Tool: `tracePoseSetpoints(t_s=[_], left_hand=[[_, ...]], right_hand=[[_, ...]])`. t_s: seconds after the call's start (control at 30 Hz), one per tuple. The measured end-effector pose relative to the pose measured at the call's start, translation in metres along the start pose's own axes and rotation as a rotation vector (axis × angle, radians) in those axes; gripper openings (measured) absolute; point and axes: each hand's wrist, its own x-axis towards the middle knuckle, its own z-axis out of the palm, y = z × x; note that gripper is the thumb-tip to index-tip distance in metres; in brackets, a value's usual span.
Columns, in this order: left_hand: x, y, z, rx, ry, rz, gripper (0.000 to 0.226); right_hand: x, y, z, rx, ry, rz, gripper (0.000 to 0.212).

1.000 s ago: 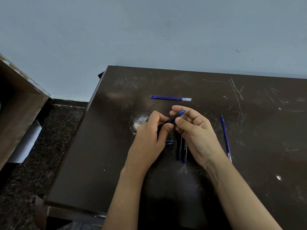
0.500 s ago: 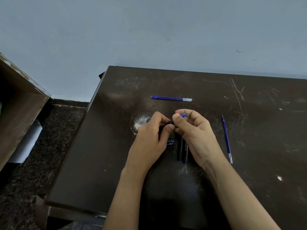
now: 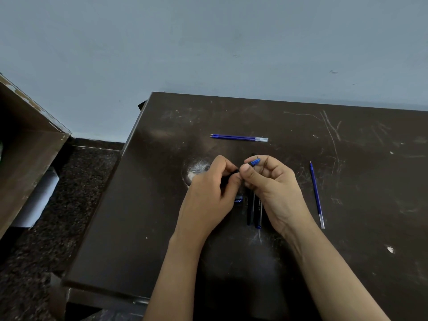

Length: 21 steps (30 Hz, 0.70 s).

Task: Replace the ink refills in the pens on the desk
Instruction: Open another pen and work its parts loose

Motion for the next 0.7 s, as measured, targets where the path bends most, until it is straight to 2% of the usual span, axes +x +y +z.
tracePoseSetpoints(t_s=[0.3, 0.43, 0.6, 0.7], left_hand=[[0.0009, 0.0028, -0.0007, -0.001, 0.008, 0.000, 0.008], [0.0002, -0.0006, -0.0022, 0.019, 0.029, -0.009, 0.007], [0.0004, -0.0005, -0.0018, -0.004, 0.003, -0.022, 0.008], [0.0007, 0.0000, -0.0021, 0.019, 0.019, 0.003, 0.006]], right_hand=[[-0.0030, -0.0010, 0.0068, 0.124, -0.048, -0.012, 0.032], [-0.0031, -0.0050, 0.0064, 0.149, -0.027, 0.026, 0.020], [-0.0016, -0.0027, 0.0037, 0.057, 0.052, 0.044, 0.007], [-0.0009, -0.0041, 0.0020, 0.174, 0.026, 0.045, 0.022]])
